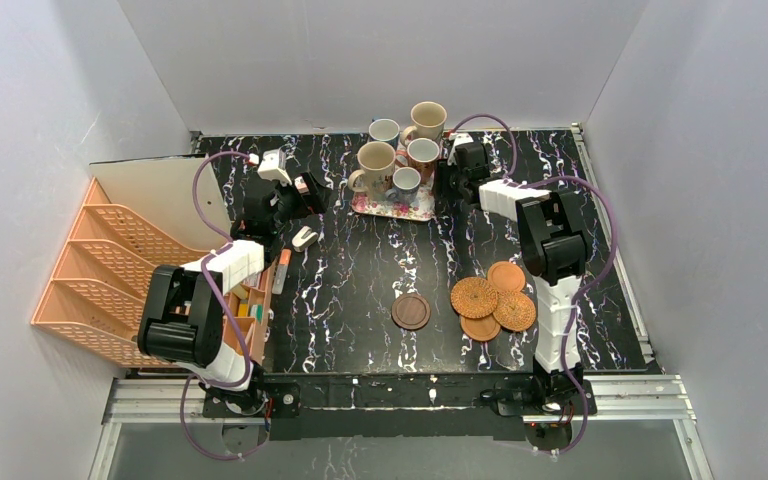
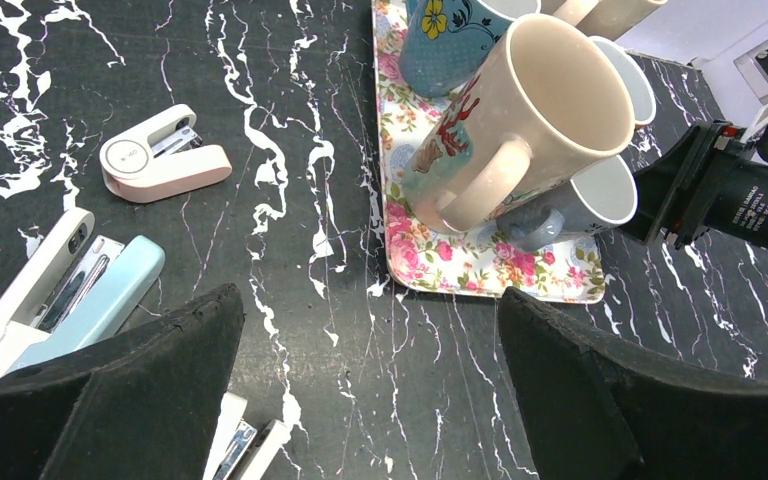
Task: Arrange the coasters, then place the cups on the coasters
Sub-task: Move the tray to the corner of the board.
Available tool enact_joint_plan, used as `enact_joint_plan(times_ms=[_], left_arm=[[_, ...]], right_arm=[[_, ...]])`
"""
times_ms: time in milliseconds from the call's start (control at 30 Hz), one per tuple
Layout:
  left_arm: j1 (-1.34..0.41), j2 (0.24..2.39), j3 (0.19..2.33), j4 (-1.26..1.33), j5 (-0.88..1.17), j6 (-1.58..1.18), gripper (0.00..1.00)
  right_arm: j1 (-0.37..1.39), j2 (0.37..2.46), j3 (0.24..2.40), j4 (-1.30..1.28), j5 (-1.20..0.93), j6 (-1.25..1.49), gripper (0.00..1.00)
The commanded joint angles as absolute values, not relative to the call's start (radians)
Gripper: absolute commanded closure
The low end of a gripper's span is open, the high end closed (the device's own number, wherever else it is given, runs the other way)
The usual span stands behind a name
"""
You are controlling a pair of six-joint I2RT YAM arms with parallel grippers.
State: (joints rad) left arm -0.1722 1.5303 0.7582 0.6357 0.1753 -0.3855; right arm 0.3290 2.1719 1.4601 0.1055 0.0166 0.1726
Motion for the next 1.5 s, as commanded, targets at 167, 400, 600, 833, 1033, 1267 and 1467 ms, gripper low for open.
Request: enact_joint_plan(times_ms=[167,400,600,833,1033,1267,1467], left_arm=[[-0.166,1.525,0.744,0.652,0.140,-0.382,0.04],[-0.167,1.525,0.742,0.655,0.153,-0.390,0.04],[-0.167,1.521,0.749,0.647,0.149,-0.393,0.05],[-0.167,1.517,0.746,0.648,0.135,-0.383,0.05],[-0.167,1.509,0.742,0.649,0.137,-0.378,0.05],[-0.166,1.493,0.742,0.649,0.142,-0.385,0.04],[-0.165,1.515,0.742,0.660,0.145,-0.389,0.04]], right_arm=[[0.253,2.240,1.458,0.010,-0.028,0.191,0.56],[0.221,2.236,1.480,0.002,-0.060,0.209,0.58],[0.210,2.253,1.508,-0.057,-0.077,0.222,0.58],[0.211,2.261,1.514,-0.063,-0.088,0.227,0.60],[0.236,2.278,1.548,-0.086,-0.078,0.223,0.58],[0.244,2.296,1.580,-0.099,-0.086,0.234,0.57],[0.254,2.309,1.566,-0.105,-0.095,0.238,0.59]])
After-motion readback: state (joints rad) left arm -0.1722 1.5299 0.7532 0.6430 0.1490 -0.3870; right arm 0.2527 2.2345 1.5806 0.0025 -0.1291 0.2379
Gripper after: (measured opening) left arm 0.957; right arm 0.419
